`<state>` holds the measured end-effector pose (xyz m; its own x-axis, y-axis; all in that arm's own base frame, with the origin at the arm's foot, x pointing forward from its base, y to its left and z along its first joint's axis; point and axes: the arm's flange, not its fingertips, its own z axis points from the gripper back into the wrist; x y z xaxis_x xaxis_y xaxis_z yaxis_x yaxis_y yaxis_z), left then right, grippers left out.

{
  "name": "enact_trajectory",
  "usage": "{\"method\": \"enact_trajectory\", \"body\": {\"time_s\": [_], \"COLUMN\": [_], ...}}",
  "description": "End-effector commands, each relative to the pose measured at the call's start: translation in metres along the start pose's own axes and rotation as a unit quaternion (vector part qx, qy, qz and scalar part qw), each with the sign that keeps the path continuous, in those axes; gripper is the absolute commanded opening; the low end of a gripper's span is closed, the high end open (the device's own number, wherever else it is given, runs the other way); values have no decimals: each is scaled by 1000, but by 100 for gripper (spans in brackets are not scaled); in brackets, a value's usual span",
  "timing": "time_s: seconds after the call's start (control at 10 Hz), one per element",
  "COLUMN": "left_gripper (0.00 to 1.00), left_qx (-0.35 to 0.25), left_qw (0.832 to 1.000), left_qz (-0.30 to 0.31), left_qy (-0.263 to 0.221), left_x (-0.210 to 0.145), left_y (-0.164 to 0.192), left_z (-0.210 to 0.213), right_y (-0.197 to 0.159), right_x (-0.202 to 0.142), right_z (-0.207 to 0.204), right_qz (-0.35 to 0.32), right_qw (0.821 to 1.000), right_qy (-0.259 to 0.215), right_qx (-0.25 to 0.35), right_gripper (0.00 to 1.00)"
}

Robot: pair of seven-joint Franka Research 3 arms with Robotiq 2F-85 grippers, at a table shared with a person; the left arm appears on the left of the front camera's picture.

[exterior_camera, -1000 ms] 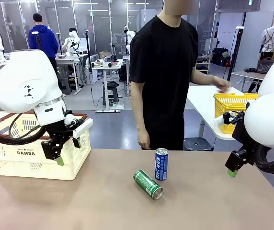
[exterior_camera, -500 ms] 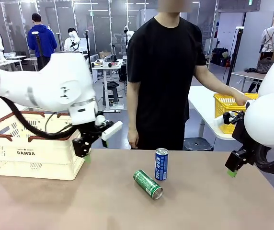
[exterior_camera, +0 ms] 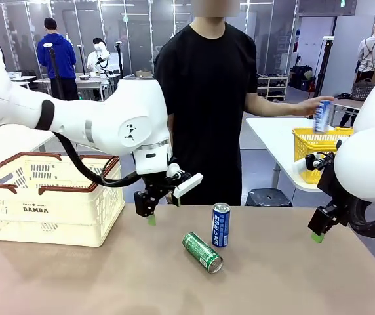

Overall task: Place the drinks into the Shopping basket.
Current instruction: Pick up one drink and place it into the Shopping basket.

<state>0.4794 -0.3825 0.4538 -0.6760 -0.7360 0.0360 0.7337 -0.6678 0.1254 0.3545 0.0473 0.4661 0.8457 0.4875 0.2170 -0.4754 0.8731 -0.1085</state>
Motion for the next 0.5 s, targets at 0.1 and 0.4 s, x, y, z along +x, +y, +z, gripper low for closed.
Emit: {"method": "enact_trajectory", "body": {"time_s": [0.1, 0.4], "left_gripper": [100, 100], "left_qx": [2, 2], "left_qw": [1000, 1000], "left_qz": [2, 2], "left_qy": [2, 2], "left_x": [-4, -4], "left_y": [-6, -6], "left_z": [2, 2], "right_y": [1, 1], "right_x": [-1, -1], "right_z": [1, 1], "right_qz": [1, 1], "right_qw": [1000, 1000], "right_qy": [1, 1], "right_qx": [1, 1], "right_gripper": [94, 94]}}
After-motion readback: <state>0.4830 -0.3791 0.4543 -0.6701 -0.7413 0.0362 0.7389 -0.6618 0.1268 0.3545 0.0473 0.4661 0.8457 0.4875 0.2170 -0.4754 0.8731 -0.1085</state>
